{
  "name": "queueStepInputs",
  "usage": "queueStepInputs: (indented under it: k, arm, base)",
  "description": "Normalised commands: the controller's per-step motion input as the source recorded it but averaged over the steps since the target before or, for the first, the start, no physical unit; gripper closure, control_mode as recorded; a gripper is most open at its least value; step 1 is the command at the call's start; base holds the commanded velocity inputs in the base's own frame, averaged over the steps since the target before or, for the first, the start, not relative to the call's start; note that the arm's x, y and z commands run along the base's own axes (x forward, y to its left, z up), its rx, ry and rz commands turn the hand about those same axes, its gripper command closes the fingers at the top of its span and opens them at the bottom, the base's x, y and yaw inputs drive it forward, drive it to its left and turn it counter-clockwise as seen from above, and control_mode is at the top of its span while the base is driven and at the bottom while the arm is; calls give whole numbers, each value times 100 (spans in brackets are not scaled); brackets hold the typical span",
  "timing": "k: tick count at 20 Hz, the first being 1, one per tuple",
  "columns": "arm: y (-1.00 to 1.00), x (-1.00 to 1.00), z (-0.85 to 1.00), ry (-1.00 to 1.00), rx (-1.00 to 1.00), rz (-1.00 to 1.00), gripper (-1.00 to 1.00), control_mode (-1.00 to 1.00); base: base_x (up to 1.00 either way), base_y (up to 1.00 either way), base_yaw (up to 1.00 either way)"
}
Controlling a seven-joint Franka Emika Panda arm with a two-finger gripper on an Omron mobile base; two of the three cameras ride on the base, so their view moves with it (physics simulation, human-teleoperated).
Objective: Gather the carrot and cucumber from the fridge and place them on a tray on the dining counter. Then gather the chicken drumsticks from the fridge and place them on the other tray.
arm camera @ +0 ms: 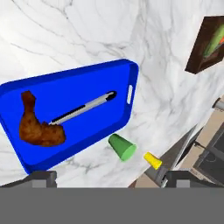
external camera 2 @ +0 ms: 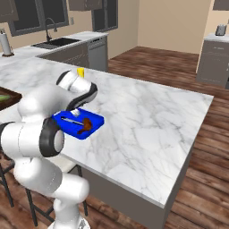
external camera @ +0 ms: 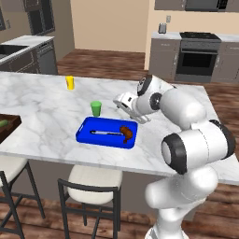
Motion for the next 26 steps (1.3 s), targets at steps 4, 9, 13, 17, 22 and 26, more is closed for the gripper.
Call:
queueStepInputs:
  k: [4, 9, 13, 17, 22, 26]
  arm:
    - [0, -84, 75, -17, 19, 6, -100, -100]
    - [-6, -59, 99, 0, 36, 12, -100, -100]
    - [-5, -38, 100, 15, 34, 14, -100, -100]
    - [-5, -32, 100, 19, 44, 14, -100, -100]
    - [-2, -26, 100, 27, 62, 12, -100, -100]
    - [0, -32, 93, 28, 72, 10, -100, -100]
  base:
    - [0, 0, 0]
    - [0, 0, 0]
    - [0, 0, 0]
    - [0, 0, 0]
    - [0, 0, 0]
    - [0, 0, 0]
